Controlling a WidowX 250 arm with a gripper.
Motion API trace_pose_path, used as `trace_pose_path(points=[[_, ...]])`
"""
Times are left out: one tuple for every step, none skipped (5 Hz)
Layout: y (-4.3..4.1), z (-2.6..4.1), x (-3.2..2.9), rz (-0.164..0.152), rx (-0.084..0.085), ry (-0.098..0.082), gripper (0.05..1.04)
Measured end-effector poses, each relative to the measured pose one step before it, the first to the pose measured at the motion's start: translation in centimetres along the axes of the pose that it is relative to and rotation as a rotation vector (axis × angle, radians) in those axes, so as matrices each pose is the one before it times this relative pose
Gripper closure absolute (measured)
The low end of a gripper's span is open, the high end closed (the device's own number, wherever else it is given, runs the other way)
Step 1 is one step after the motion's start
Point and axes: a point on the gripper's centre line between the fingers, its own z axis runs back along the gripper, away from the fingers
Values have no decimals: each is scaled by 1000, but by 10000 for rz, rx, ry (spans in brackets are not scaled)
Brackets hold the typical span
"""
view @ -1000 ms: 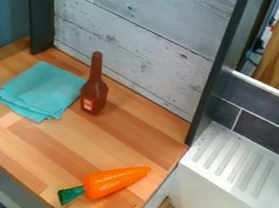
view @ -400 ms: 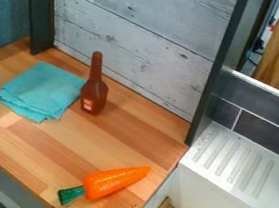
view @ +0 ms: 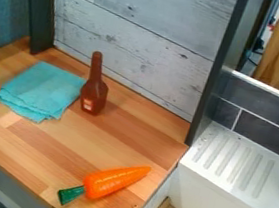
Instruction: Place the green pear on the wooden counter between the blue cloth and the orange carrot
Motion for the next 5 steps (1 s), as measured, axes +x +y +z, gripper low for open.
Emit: trace_pose_path(points=[[109,-364,513,32,-137,27,83],[-295,-706,-281,-262,-219,330,159],[34,-9,-97,-113,-38,88,385],[574,-173,-512,158,-74,68,617],[509,129,-123,220,-37,-66,658]])
